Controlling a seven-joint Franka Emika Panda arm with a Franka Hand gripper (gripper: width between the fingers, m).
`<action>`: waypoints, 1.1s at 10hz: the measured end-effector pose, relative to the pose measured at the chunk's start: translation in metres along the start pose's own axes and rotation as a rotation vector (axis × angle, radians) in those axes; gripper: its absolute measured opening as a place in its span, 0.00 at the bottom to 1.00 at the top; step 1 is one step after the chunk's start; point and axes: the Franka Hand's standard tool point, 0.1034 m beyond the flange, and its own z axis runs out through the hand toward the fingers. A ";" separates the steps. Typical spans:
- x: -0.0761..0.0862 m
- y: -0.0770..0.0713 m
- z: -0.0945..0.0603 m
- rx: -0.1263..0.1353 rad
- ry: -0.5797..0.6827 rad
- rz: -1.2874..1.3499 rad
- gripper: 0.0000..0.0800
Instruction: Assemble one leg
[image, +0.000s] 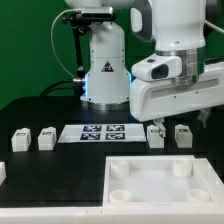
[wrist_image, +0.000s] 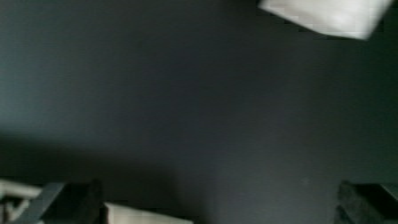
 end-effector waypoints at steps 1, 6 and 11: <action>-0.003 -0.009 0.000 0.006 -0.004 0.113 0.81; -0.017 -0.008 0.005 -0.007 -0.223 0.103 0.81; -0.043 -0.028 0.014 0.043 -0.791 0.165 0.81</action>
Offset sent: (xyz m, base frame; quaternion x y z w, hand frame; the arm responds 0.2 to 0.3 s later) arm 0.0000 0.0000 0.0000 0.0000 0.0000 0.0000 1.0000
